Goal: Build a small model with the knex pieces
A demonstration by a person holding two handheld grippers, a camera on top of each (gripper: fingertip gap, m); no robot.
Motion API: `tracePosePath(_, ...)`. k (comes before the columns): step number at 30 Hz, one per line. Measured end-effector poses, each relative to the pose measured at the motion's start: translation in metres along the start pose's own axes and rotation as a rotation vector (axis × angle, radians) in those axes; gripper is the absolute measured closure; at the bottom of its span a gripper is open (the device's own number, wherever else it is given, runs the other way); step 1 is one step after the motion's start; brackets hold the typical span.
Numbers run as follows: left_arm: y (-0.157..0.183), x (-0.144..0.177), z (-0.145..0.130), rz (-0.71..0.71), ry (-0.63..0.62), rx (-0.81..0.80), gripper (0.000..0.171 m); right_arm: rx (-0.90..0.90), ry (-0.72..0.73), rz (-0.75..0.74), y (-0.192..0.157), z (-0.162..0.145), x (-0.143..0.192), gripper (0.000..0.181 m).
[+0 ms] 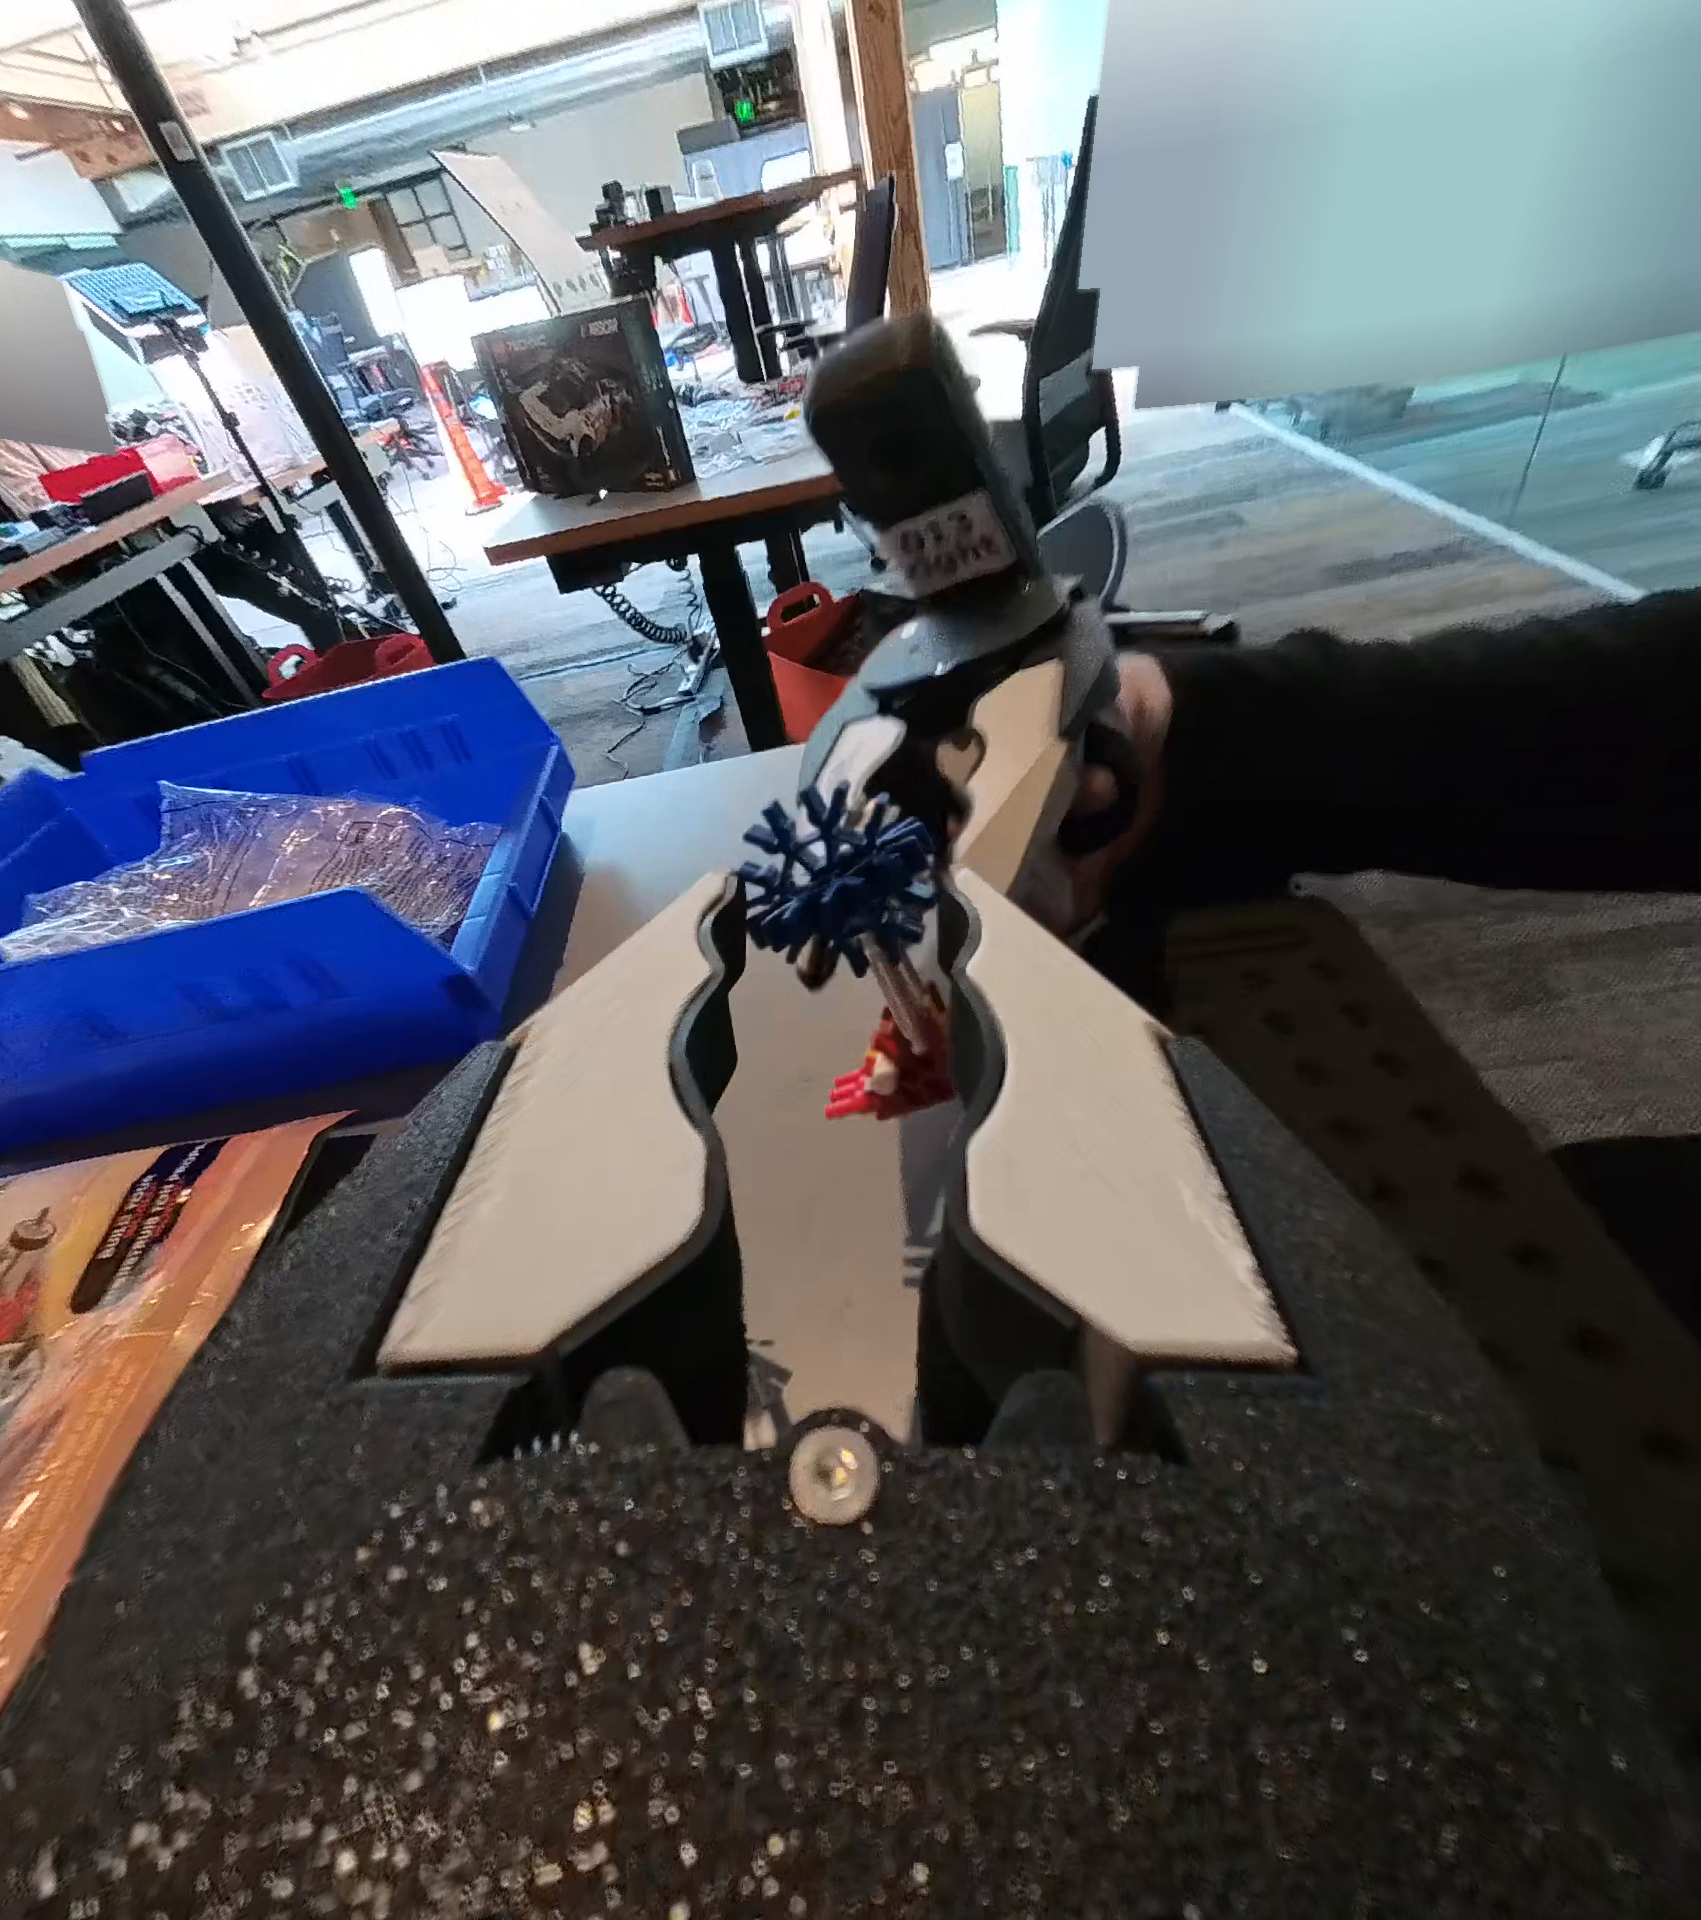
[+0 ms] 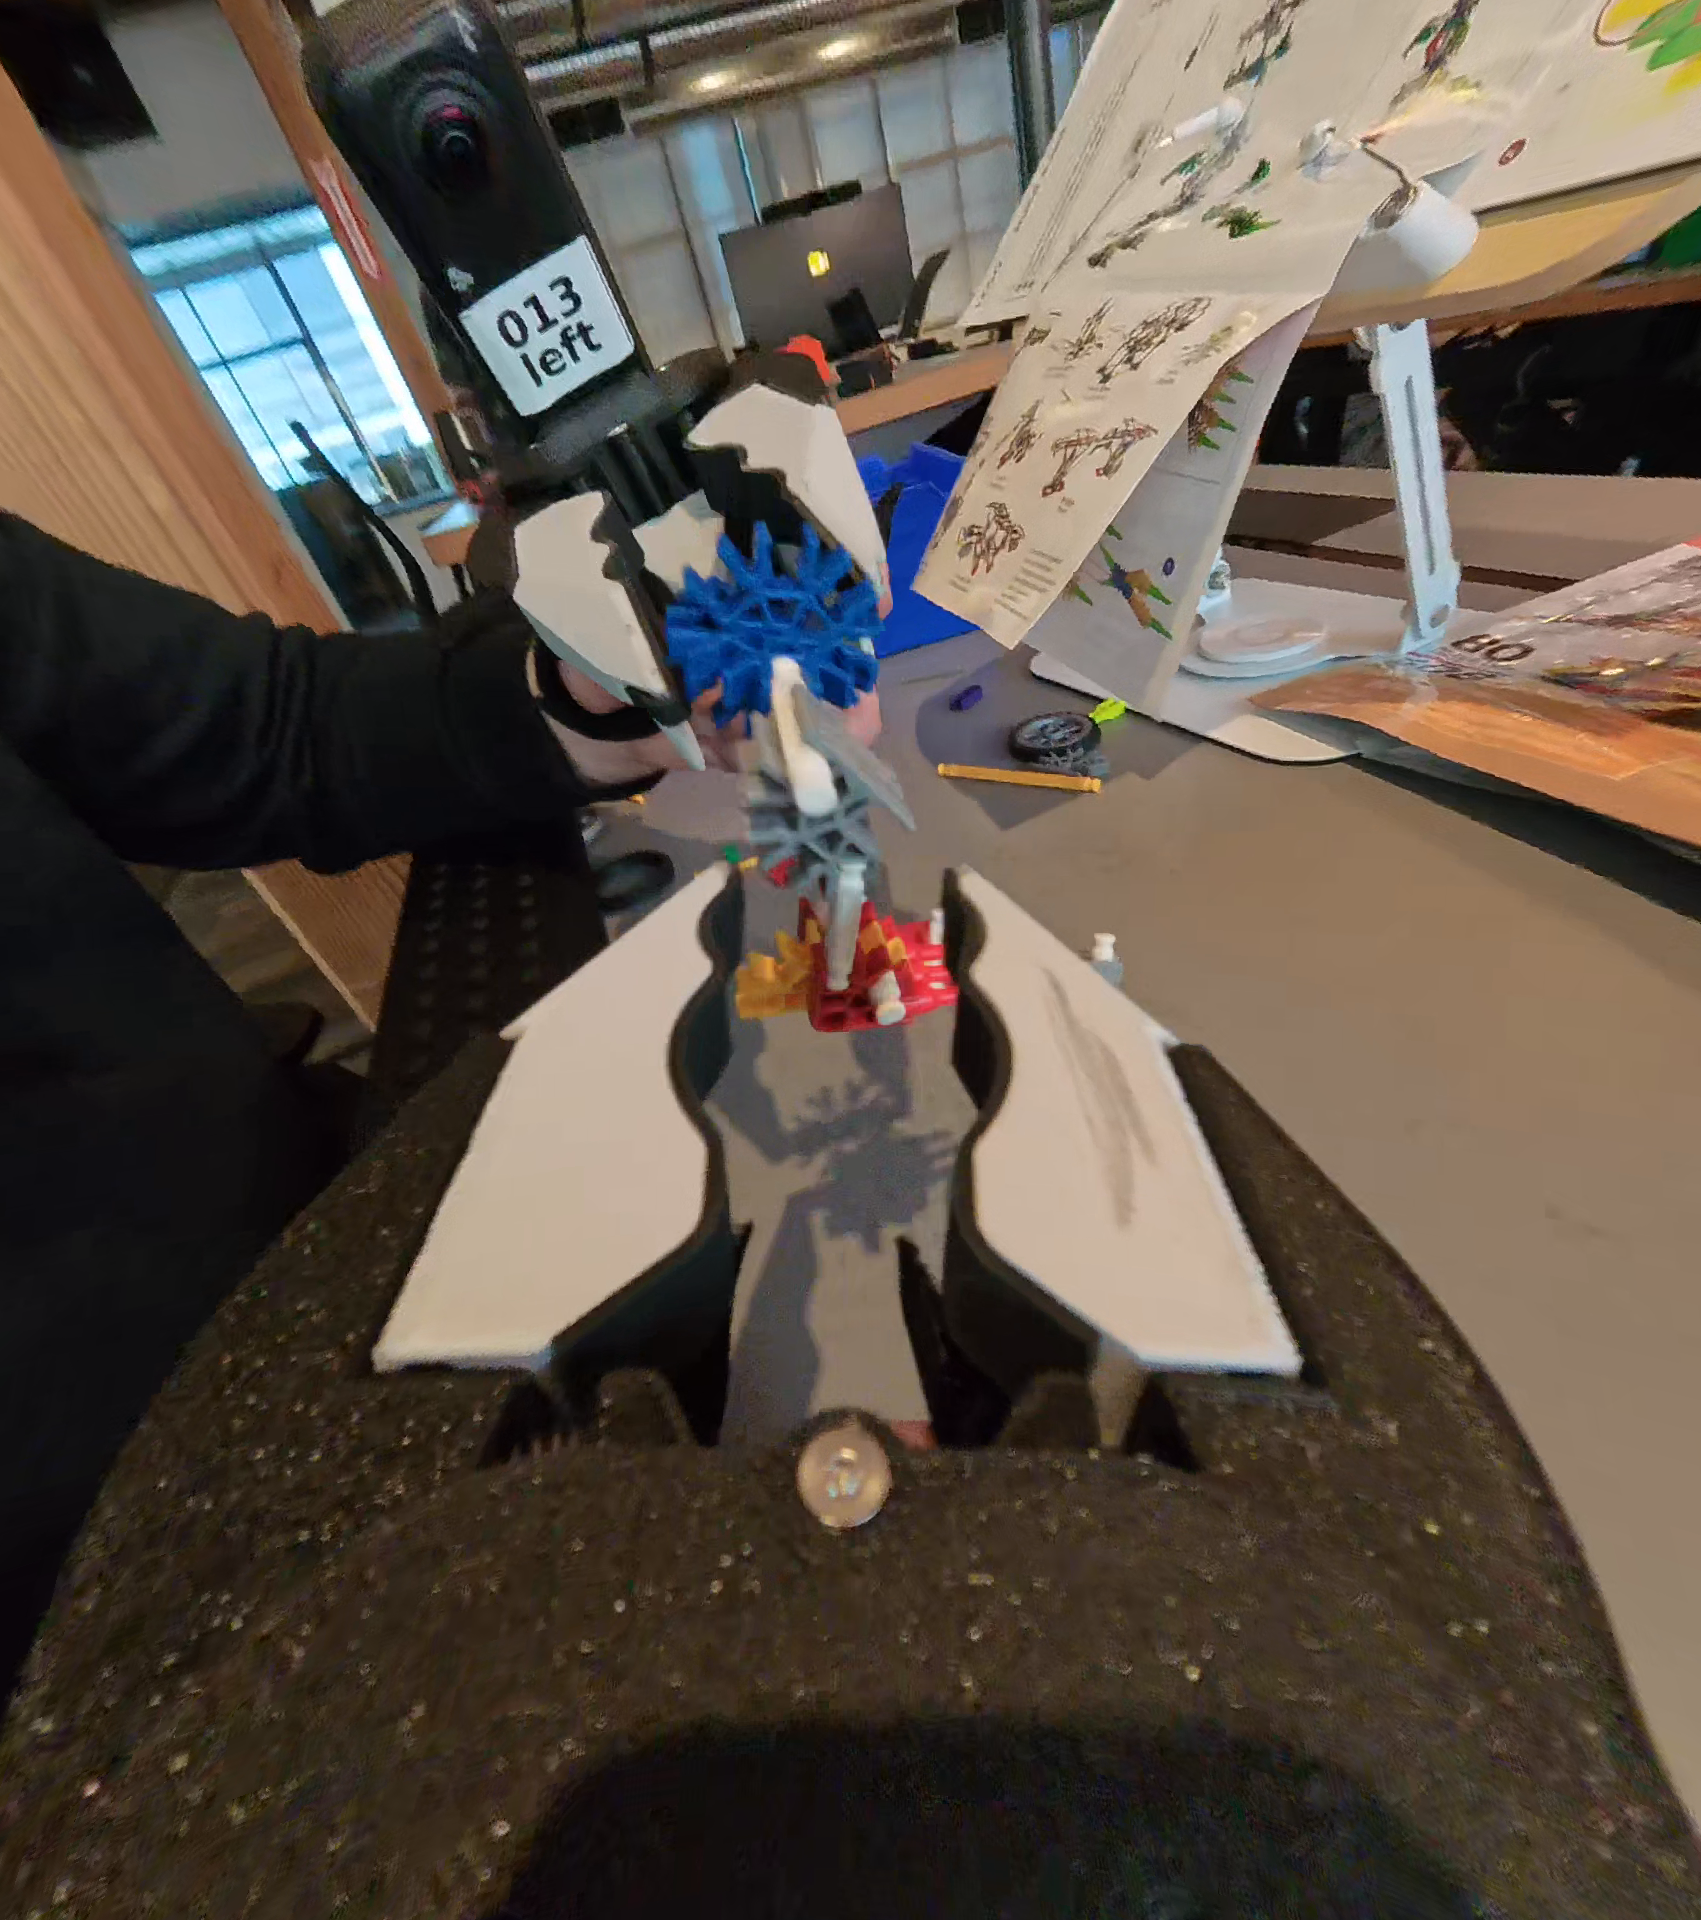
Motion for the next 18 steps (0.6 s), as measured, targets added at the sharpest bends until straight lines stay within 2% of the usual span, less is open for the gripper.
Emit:
tracePosePath(1, 0.001, -0.001, -0.001, 0.018, -0.014, -0.026, 0.136, 0.021, -0.005, -0.028, -0.001, 0.002, 0.004, 0.136)
tracePosePath(3, 0.003, -0.002, -0.003, 0.021, -0.025, -0.057, 0.136, 0.057, -0.001, -0.084, -0.004, 0.008, 0.012, 0.136)
tracePosePath(8, 0.009, -0.011, -0.006, 0.017, -0.064, -0.121, 0.136, 0.127, -0.038, -0.039, -0.016, 0.020, 0.002, 0.132)
tracePosePath(16, 0.009, -0.014, -0.009, 0.027, -0.080, -0.154, 0.138, 0.111, -0.018, 0.002, -0.009, 0.017, -0.002, 0.139)
tracePosePath(18, 0.007, -0.014, -0.010, 0.016, -0.090, -0.149, 0.135, 0.102, 0.002, 0.000, -0.005, 0.017, 0.001, 0.146)
Point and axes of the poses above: each gripper's, where its closed fingertips meet, x back along the fingers, z out of its top, y = z × x across the jaws, the point moved 9 cm from there along x, back along the fingers, and after that the axes turned 12 degrees about -y, right-handed, at the moved point
